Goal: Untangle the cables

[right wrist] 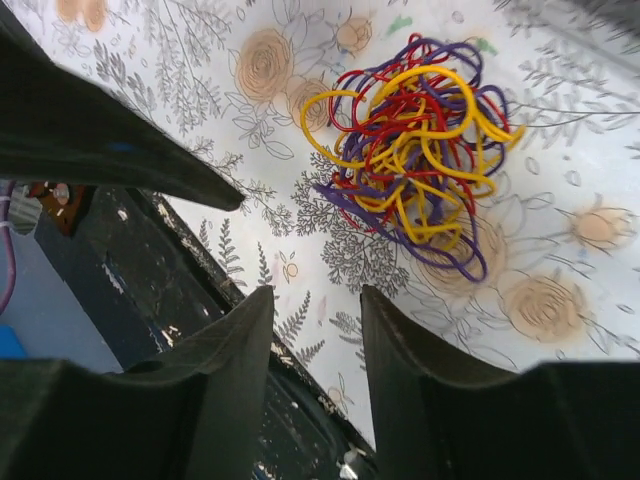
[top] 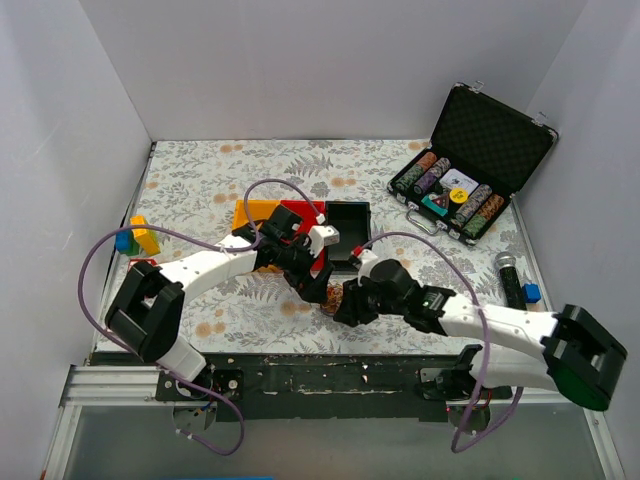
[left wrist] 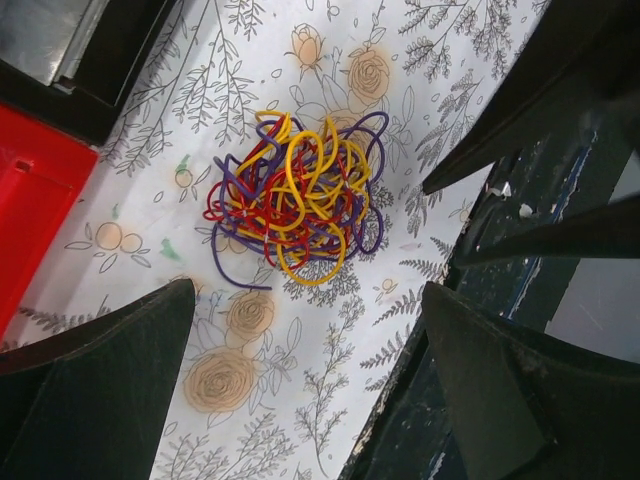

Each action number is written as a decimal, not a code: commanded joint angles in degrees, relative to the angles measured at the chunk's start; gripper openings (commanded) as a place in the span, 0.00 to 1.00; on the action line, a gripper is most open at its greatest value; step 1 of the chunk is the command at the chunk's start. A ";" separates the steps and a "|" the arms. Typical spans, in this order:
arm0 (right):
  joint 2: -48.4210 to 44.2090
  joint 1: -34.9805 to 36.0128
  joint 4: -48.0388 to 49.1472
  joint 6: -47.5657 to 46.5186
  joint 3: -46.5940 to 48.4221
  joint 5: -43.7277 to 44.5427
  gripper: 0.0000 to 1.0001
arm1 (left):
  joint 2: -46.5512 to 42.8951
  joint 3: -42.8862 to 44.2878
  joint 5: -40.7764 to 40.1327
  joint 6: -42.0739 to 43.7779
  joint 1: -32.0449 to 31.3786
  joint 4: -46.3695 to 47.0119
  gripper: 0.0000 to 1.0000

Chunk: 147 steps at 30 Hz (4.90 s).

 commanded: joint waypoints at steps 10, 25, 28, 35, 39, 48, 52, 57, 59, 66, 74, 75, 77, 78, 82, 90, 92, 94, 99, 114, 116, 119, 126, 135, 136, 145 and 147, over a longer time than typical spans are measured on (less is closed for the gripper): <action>-14.92 -5.86 -6.67 3.21 -5.14 10.41 0.62 | 3.44 -0.45 1.32 -6.01 -2.10 12.67 0.69; -5.52 -9.56 14.77 6.90 -10.78 3.64 0.52 | 4.85 -2.82 0.96 -7.07 -2.27 15.49 0.22; -2.53 -9.65 17.85 7.61 -10.08 2.23 0.51 | 4.06 -3.70 0.08 -7.07 -2.19 15.49 0.22; 2.66 -9.82 21.28 8.83 -9.11 1.79 0.34 | 2.74 -4.76 -0.71 -7.07 -2.19 14.97 0.23; 3.02 -9.82 22.34 9.28 -9.46 1.35 0.11 | 2.21 -4.93 -1.33 -6.63 -2.27 14.00 0.23; -2.86 -9.82 19.89 9.72 -11.48 4.25 0.01 | 0.81 -6.60 -2.64 -5.48 -2.27 13.21 0.23; -7.25 -9.82 16.64 9.54 -12.71 7.49 0.01 | 0.02 -7.48 -4.84 -4.26 -2.10 13.12 0.22; -11.13 -10.17 11.63 8.75 -13.76 10.84 0.01 | -2.35 -8.54 -7.21 -2.32 -1.92 11.80 0.20; -11.22 -10.61 12.49 9.10 -14.46 9.88 0.01 | -3.32 -9.15 -7.39 -1.97 -1.92 11.71 0.20; -5.43 -10.88 20.49 9.10 -11.66 3.91 0.39 | -2.89 -9.07 -6.34 -2.49 -1.92 11.98 0.20; 3.10 -10.88 27.52 9.27 -9.11 -0.40 0.46 | -2.62 -8.80 -6.86 -1.70 -1.92 12.06 0.21; 3.80 -10.88 28.83 9.71 -9.28 -0.93 0.47 | -2.62 -8.80 -6.86 -1.70 -1.92 12.15 0.21; 5.12 -10.88 31.47 10.68 -9.55 -1.63 0.47 | -2.45 -8.89 -6.86 -1.62 -1.92 12.33 0.21; 5.74 -10.79 31.92 10.94 -9.37 -1.81 0.47 | -2.44 -8.89 -6.78 -1.70 -1.92 12.33 0.21; 8.11 -10.88 31.75 11.21 -8.32 -1.29 0.46 | -2.27 -8.98 -6.51 -1.44 -1.92 12.33 0.21; 9.44 -10.88 31.04 11.74 -7.87 0.47 0.14 | -2.88 -9.42 -6.08 -1.18 -1.92 11.80 0.22; 8.74 -10.88 30.43 11.74 -8.23 0.82 0.01 | -2.88 -9.24 -5.90 -1.26 -1.92 11.36 0.22; 7.51 -10.88 29.90 11.74 -9.01 1.17 0.01 | -3.06 -8.98 -6.51 -1.18 -1.92 10.84 0.22; 0.83 -10.88 24.55 11.65 -10.95 4.51 0.01 | -4.29 -9.15 -9.06 -0.83 -1.92 9.43 0.22; -20.53 -10.88 1.42 11.74 -15.61 16.22 0.01 | -12.90 -9.24 -13.20 5.59 5.28 0.20 0.19; -20.80 -10.88 1.78 11.21 -15.87 14.02 0.01 | -13.61 -8.72 -11.53 5.94 5.64 -0.24 0.28; -18.17 -10.88 3.62 10.77 -15.79 10.77 0.01 | -12.65 -6.79 -6.36 4.90 5.55 -0.42 0.55; -10.88 -9.12 8.54 9.54 -14.47 7.08 0.01 | -3.68 -2.13 4.81 -0.20 4.76 2.74 0.84; -2.26 -8.59 12.76 6.73 -9.11 3.38 0.01 | 3.70 2.18 10.89 -0.39 3.09 5.21 0.88; -1.56 -8.50 13.11 6.55 -8.59 3.02 0.01 | 4.14 2.27 11.06 -0.47 3.09 5.29 0.87; 2.84 -7.89 14.17 6.20 -4.71 1.70 0.01 | 5.73 1.40 10.72 -0.65 2.65 5.74 0.64; 3.10 -7.71 14.17 6.20 -4.45 1.62 0.01 | 5.64 0.43 9.75 0.49 2.65 5.91 0.49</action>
